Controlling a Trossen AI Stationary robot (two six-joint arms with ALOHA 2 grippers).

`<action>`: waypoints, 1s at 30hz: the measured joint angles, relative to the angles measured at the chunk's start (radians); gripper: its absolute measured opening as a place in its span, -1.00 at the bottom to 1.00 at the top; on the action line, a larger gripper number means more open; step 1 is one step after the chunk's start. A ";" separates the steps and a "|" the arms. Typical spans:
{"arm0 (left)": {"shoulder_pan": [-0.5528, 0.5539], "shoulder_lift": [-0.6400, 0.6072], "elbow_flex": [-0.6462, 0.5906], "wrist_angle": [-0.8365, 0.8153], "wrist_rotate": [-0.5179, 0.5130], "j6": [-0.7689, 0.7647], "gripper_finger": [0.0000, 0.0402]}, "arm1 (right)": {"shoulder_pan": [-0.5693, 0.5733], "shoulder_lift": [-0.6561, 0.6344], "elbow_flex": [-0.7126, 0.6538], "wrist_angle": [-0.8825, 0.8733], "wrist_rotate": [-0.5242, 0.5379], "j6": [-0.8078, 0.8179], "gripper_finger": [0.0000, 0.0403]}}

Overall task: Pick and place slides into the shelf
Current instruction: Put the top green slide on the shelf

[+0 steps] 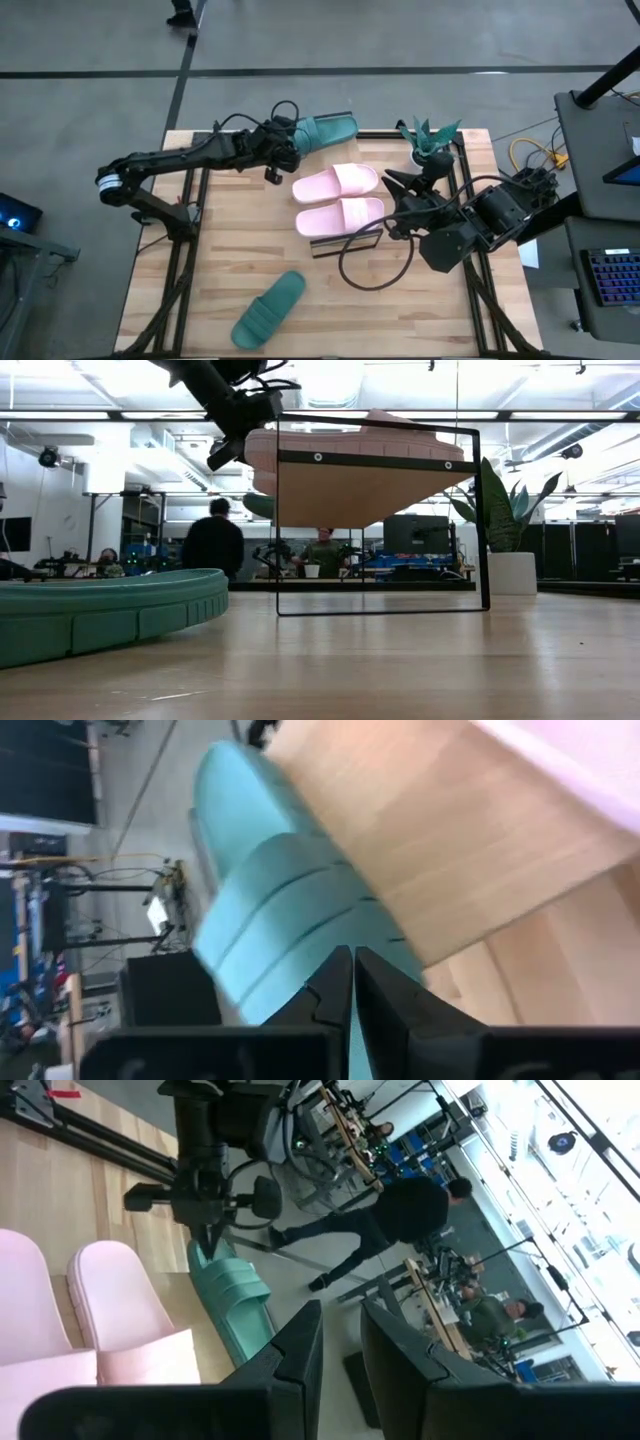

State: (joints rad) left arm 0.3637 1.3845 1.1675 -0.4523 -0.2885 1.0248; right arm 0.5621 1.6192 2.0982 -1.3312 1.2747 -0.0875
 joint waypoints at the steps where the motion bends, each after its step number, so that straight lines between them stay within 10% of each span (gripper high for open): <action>1: -0.004 0.002 0.000 -0.011 0.003 -0.001 -0.99 | 0.000 0.000 -0.001 -0.001 0.000 0.000 -0.68; 30: 0.028 0.173 0.000 0.177 0.018 0.085 -1.00 | 0.000 0.000 -0.005 -0.004 0.000 0.001 -0.68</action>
State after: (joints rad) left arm 0.3920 1.5576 1.1676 -0.2757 -0.2708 1.1098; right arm 0.5621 1.6192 2.0933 -1.3350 1.2751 -0.0865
